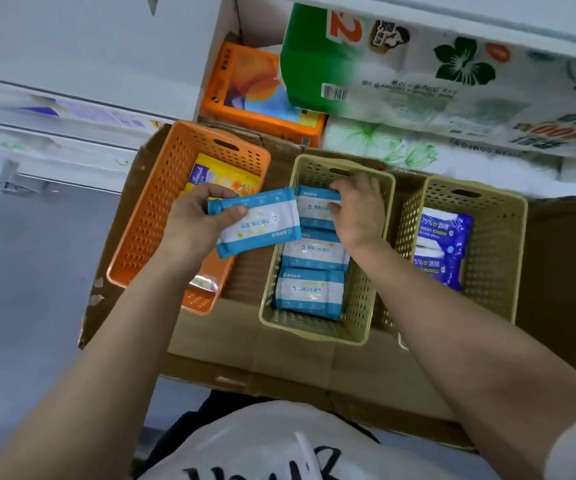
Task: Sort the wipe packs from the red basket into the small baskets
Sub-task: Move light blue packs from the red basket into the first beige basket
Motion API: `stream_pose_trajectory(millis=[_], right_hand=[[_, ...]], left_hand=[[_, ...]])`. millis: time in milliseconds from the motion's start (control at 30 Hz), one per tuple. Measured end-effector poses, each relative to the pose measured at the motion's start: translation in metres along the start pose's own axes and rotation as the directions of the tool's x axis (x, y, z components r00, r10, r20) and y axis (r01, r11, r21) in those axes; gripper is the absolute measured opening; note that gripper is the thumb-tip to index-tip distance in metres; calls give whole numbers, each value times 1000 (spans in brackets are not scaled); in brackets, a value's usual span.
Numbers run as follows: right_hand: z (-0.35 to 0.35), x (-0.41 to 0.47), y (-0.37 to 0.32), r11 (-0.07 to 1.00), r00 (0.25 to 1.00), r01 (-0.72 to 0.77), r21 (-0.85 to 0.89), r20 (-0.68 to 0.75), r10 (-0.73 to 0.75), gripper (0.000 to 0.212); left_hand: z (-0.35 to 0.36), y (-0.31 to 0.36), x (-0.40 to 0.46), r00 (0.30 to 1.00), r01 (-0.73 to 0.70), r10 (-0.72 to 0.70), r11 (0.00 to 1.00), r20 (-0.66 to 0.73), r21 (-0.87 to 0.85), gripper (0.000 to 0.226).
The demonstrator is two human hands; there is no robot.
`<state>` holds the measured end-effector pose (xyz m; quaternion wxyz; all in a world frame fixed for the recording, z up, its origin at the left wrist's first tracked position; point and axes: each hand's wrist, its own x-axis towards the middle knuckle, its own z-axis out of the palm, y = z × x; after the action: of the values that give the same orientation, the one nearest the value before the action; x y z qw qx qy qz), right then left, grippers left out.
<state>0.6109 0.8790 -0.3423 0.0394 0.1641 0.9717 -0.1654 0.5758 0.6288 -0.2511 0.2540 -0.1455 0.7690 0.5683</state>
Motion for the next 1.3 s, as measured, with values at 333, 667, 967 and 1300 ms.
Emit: stream_pose_trajectory(millis=[333,667,967,1300], right_hand=[[-74,1,-33,665,919,-316,677,392,38,20],[-102,-35,-20,674,754,-418,609,646,-117,29],[-81,-53,-35,262,740,-668,696,658,139,43],[-103,-28,-29,894,861,-61,444,477,-178,24]], left_hand=[[19,11,6,981,-27,8,995,196,95,21],[58,8,-5,948,57,-21,993,319,-104,13],[60,3,-9,972,49,-34,997,233,-55,28],[60,12,-2,934,-216,92,915,346,341,27]])
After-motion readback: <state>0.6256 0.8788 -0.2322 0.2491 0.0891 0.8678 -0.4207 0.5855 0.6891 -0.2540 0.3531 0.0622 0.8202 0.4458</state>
